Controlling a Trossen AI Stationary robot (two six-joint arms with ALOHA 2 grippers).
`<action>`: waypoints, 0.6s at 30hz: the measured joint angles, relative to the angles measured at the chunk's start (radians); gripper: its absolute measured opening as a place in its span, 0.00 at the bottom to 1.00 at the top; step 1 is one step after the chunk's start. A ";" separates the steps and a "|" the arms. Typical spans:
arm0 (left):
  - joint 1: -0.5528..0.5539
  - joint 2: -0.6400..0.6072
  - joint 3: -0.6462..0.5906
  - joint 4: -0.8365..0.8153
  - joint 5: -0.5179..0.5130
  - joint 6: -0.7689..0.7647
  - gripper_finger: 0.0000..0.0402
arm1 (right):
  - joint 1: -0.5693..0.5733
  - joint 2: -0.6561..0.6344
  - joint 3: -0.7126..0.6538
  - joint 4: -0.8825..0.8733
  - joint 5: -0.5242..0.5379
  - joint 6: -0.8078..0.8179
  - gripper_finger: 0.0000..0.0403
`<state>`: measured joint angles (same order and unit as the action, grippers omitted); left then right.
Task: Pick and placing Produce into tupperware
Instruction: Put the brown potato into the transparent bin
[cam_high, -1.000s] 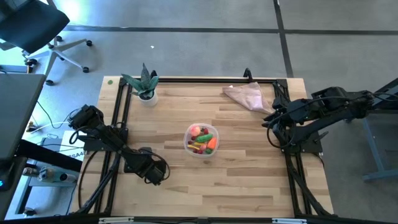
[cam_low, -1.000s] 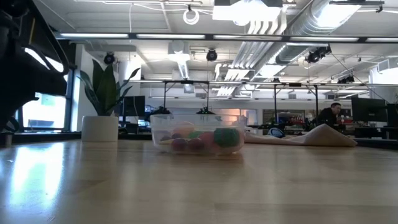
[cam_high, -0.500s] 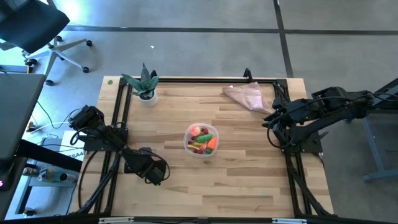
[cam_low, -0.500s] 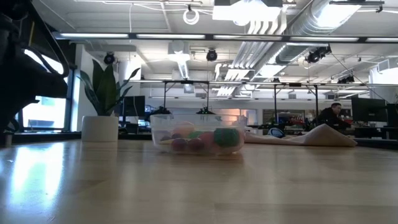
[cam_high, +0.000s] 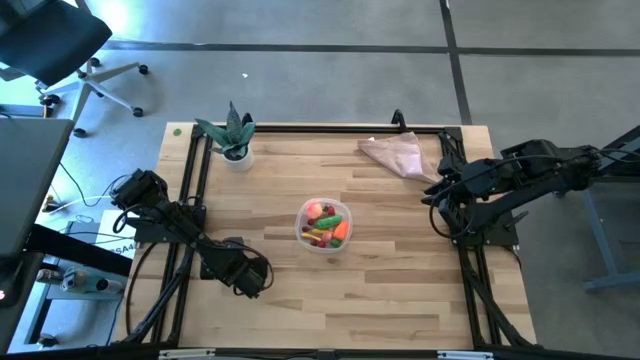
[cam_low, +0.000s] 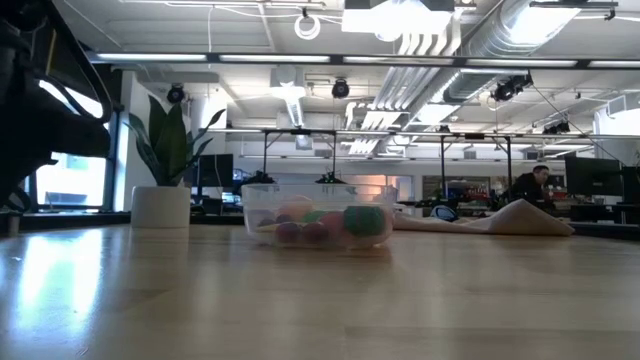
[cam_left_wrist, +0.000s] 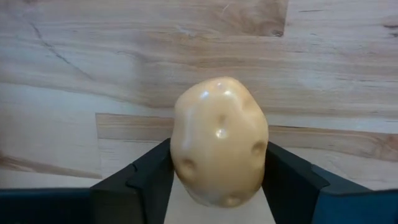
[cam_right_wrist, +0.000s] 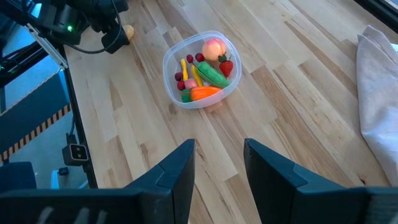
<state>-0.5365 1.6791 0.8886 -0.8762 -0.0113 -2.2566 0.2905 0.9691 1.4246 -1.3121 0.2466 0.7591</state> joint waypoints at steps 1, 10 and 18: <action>0.000 0.000 0.000 0.000 0.000 0.000 0.50 | 0.000 0.000 0.000 0.000 0.000 0.000 0.32; 0.000 0.000 0.000 0.001 -0.005 0.000 0.52 | 0.000 0.000 0.000 0.000 0.000 0.000 0.32; 0.000 0.000 0.000 0.001 -0.052 0.000 0.56 | 0.000 0.000 0.000 0.000 0.000 0.000 0.32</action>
<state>-0.5363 1.6794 0.8886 -0.8749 -0.0633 -2.2570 0.2905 0.9691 1.4246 -1.3121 0.2465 0.7589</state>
